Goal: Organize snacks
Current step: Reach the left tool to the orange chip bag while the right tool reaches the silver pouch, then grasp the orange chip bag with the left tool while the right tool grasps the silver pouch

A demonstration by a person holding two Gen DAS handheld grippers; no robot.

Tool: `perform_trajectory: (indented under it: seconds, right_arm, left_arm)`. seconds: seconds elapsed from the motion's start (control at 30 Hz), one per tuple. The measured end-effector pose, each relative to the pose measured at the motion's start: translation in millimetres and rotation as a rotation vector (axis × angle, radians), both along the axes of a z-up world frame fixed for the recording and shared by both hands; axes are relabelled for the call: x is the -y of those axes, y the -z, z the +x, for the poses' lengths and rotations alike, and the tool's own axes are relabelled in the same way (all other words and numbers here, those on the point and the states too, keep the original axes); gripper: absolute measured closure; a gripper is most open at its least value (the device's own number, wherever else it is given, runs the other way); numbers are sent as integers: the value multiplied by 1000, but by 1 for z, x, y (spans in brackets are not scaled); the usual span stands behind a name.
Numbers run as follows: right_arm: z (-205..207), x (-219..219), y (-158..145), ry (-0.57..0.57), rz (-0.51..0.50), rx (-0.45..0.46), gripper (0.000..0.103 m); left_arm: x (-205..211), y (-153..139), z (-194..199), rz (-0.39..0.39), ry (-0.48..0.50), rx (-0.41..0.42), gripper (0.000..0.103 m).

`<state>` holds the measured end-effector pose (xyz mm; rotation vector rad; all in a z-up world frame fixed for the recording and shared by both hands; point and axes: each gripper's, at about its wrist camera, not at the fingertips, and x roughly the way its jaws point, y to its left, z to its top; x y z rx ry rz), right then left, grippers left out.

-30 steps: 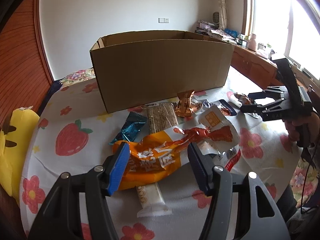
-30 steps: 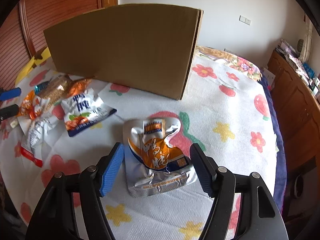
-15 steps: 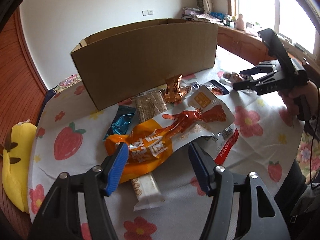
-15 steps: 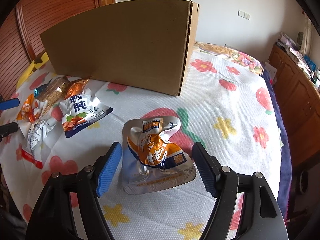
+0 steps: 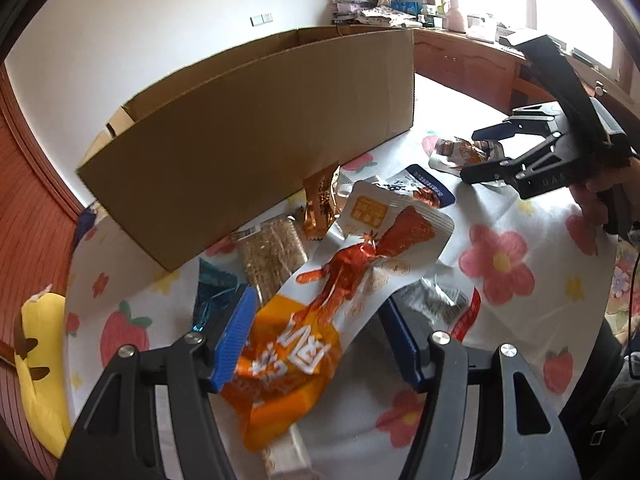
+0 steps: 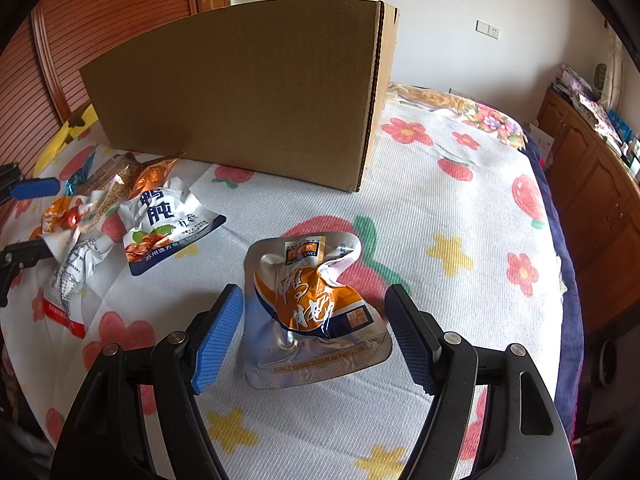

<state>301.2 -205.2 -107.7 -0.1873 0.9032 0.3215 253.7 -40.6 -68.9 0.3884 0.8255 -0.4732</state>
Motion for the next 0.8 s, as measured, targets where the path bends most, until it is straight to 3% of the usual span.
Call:
perform_trajectory:
  seconds: [0.27,0.4,0.67,0.8]
  right_arm:
    - [0,0,0,0,0,0,28]
    - [0,0,0,0,0,0,28]
    - [0,0,0,0,0,0,28]
    - [0,0,0,1,0,0,28]
  left_arm:
    - [0,5,10,-35,-10,-34,40]
    - [0,8,10,-17,-13,-15,40]
    - [2,7,2,-15,-13,-4,65]
    - [-3,0,-2,-37,-37,-7,67]
